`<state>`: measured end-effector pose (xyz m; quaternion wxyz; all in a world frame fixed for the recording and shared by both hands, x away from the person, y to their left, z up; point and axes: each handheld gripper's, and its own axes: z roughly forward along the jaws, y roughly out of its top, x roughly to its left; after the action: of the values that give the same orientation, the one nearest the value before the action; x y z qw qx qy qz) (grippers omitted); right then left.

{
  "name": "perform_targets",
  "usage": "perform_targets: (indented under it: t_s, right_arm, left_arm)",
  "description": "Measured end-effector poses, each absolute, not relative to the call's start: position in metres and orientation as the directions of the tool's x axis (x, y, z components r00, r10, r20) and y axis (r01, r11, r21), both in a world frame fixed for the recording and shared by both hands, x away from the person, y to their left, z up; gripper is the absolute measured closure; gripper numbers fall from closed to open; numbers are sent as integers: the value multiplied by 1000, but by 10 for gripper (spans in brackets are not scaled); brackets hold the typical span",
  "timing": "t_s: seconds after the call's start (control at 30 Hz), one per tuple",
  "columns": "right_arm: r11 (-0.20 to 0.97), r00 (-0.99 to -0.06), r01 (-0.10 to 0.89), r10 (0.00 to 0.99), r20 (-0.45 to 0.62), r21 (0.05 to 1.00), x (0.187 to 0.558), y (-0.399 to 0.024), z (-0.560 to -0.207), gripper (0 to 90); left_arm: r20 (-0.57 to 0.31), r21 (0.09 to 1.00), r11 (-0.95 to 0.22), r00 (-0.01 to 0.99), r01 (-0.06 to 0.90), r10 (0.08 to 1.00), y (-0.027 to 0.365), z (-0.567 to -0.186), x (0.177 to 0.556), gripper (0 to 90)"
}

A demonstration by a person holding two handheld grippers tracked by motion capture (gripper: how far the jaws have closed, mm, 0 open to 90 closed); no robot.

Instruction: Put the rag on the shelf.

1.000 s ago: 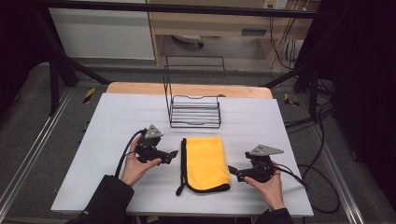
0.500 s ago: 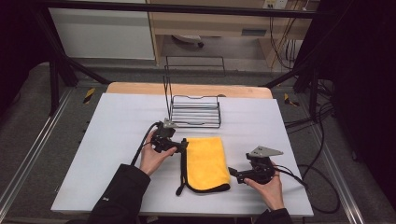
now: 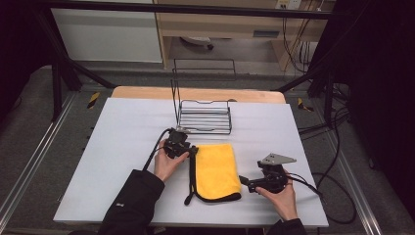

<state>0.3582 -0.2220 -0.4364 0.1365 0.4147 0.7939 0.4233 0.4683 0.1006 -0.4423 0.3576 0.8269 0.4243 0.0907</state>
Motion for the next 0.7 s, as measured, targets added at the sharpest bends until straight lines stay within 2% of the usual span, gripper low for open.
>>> perform_targets:
  t_s: [0.23, 0.43, 0.7]
  right_arm:
    - [291, -620, 543, 772, 142, 787, 359, -222, -436, 49]
    - [280, -615, 549, 773, 153, 787, 360, -221, -436, 49]
    - [260, -609, 551, 775, 170, 793, 364, -221, -434, 35]
  left_arm:
    - [-155, 665, -391, 630, 636, 761, 97, -444, 468, 621]
    - [-158, 661, -386, 621, 644, 768, 95, -444, 467, 640]
    - [-129, 667, -405, 633, 625, 763, 90, -442, 463, 755]
